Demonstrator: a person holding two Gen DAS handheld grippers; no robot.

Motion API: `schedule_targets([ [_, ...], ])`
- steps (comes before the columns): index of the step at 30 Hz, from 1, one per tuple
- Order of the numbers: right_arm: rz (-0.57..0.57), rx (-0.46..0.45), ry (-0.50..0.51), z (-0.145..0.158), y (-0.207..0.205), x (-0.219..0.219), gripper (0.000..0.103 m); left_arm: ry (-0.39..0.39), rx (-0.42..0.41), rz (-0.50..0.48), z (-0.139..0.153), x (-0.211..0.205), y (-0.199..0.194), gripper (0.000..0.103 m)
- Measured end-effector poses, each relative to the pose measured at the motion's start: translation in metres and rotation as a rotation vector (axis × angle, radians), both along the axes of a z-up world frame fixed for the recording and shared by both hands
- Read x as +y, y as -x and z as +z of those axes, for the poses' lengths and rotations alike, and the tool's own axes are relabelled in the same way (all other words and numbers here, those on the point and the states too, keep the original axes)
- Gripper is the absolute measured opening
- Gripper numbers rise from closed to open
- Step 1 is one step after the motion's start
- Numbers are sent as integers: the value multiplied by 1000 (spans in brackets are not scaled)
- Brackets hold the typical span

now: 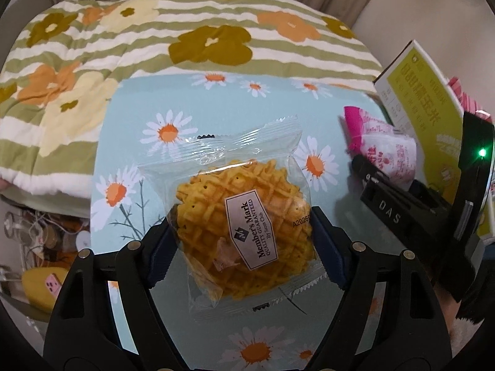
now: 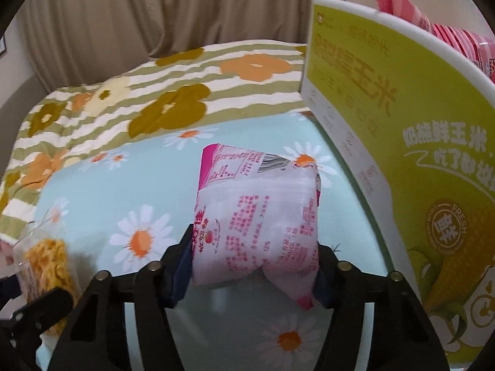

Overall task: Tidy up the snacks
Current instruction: 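Carry both packets over the box and release them inside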

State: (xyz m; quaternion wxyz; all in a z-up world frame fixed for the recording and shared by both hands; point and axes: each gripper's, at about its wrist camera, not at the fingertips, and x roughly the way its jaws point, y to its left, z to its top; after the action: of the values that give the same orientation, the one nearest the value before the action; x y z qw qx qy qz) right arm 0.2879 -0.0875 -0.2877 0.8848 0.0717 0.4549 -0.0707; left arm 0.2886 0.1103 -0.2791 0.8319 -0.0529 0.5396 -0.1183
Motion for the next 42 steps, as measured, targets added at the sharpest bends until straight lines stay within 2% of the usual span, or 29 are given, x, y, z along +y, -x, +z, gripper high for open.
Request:
schedule_targets([
  [4,33,-43,-23,21,5,5,54,21,-31,2,19,3,2,77],
  [13,94,-178,-75,121,35,-6,54,34,-177,-68,100,-14,4,77],
  [19,89,-217,-91,169,55,-42,54,35,-256,-139,154,-54,5,77],
  [24,79,-247,-83,194,73,-95,54,44,-286,-176,181,-107,9,77],
  [32,147,-240,-47,210,83,-190,54,101,-286,-172,192,-214,30,77],
  [36,172,-217,-47,206,84,-229,54,99,-242,-175,179,-267,39,77],
  [42,234,-168,-75,189,85,-267,54,54,-170,-145,154,-309,51,77],
])
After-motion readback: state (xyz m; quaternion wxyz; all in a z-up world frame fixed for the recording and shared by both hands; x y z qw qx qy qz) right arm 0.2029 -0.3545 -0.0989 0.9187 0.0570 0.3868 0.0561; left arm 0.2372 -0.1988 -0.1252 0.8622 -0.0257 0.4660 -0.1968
